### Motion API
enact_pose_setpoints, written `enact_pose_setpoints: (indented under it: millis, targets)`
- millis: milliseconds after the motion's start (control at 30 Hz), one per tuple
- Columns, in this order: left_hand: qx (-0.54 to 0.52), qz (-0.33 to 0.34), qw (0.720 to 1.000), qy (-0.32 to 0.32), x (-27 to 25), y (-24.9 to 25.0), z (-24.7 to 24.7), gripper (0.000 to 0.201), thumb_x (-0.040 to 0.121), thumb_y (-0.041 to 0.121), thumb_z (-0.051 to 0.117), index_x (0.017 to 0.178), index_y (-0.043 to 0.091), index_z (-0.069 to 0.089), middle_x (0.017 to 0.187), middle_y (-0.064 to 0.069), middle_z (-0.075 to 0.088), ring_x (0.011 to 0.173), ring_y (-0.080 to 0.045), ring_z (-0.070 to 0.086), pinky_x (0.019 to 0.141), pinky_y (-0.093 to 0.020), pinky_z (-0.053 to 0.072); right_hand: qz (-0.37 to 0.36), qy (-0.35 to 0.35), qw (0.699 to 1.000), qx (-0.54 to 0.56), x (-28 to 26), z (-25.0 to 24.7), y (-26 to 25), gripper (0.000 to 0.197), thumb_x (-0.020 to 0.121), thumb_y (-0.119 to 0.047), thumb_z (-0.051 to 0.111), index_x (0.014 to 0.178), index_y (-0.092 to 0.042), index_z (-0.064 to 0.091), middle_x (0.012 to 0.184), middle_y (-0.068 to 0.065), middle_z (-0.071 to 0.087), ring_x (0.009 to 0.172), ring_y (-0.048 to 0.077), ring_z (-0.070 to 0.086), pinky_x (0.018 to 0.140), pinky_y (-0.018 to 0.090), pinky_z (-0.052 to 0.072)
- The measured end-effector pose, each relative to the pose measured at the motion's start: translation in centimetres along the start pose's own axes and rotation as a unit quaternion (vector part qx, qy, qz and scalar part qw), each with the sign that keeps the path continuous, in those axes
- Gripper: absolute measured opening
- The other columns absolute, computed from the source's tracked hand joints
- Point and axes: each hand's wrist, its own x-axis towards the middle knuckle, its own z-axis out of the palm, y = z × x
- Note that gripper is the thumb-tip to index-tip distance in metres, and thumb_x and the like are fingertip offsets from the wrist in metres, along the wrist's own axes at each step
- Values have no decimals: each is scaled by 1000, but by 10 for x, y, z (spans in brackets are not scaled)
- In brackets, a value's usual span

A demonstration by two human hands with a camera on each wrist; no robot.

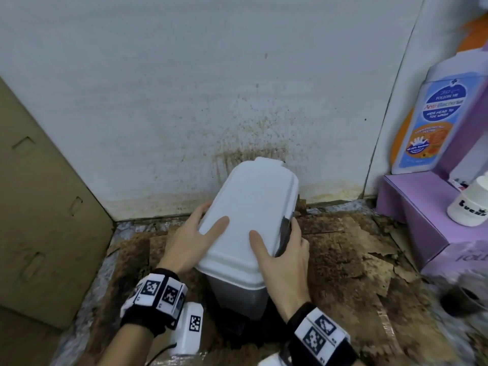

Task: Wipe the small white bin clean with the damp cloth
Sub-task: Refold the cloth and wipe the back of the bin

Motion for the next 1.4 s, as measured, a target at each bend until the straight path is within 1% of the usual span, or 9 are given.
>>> enact_pose_setpoints:
  millis: [100,367,500,633,833,1000,1100,1200,1400]
  targets:
    - [21,-7,999,-33,3,-3,-8,55,83,77,58,133,59,42,126,24,59,107,-6,64,92,-41,54,8,21,999,27,-13,13,4,99,80,-61,71,156,-36,14,124,-11,29,129,15,33,96,29,37]
    - [45,-19,999,22,-1,-12,-5,68,85,78,52,143,43,43,136,11,58,117,-15,59,95,-40,48,-10,4,1000,22,2,23,4,98,82,-62,68,157,-35,10,123,-17,22,135,15,26,110,35,33]
    - [110,-78,987,90,-10,-12,2,85,85,84,37,149,29,37,149,-4,45,130,-29,49,104,-47,41,-10,-3,1000,24,35,14,-3,91,87,-62,62,158,-32,13,148,-6,26,145,23,19,114,47,29]
    - [80,-139,975,156,-32,-5,16,80,92,77,33,145,17,35,145,-12,40,125,-34,47,96,-42,38,-22,-22,1000,5,81,2,-7,94,86,-67,60,158,-33,12,162,-1,15,150,28,13,114,54,26]
    - [-12,-145,977,154,-56,-2,33,92,87,72,52,154,17,19,145,-9,32,107,-21,43,86,-34,36,-49,-61,996,-36,140,-11,-4,114,64,-92,55,156,-35,20,161,-2,30,147,27,30,112,57,37]
    - [-58,-139,977,151,-63,-4,40,92,87,68,56,158,26,15,141,-6,29,110,-20,44,87,-30,38,-86,-90,992,-18,167,-17,-8,88,81,-69,65,153,-30,34,156,-6,39,139,19,43,112,48,41]
    - [-81,-122,975,167,-61,-6,38,88,88,62,60,158,28,20,146,-4,29,106,-8,34,90,-26,34,-83,-97,992,7,173,-15,-6,90,72,-70,72,148,-33,42,150,-10,47,133,15,50,108,46,46]
    - [-107,-99,972,186,-61,-5,39,87,86,57,65,158,26,27,149,0,32,101,5,30,92,-22,31,-92,-82,992,17,174,-12,-1,77,79,-59,74,145,-31,45,145,-9,50,128,15,52,106,45,48]
    - [-131,-68,967,206,-57,-14,33,96,82,66,67,160,30,24,151,6,32,129,-7,38,107,-32,36,-105,-23,994,38,157,-16,5,73,78,-60,73,141,-33,48,141,-12,52,128,12,51,107,46,46]
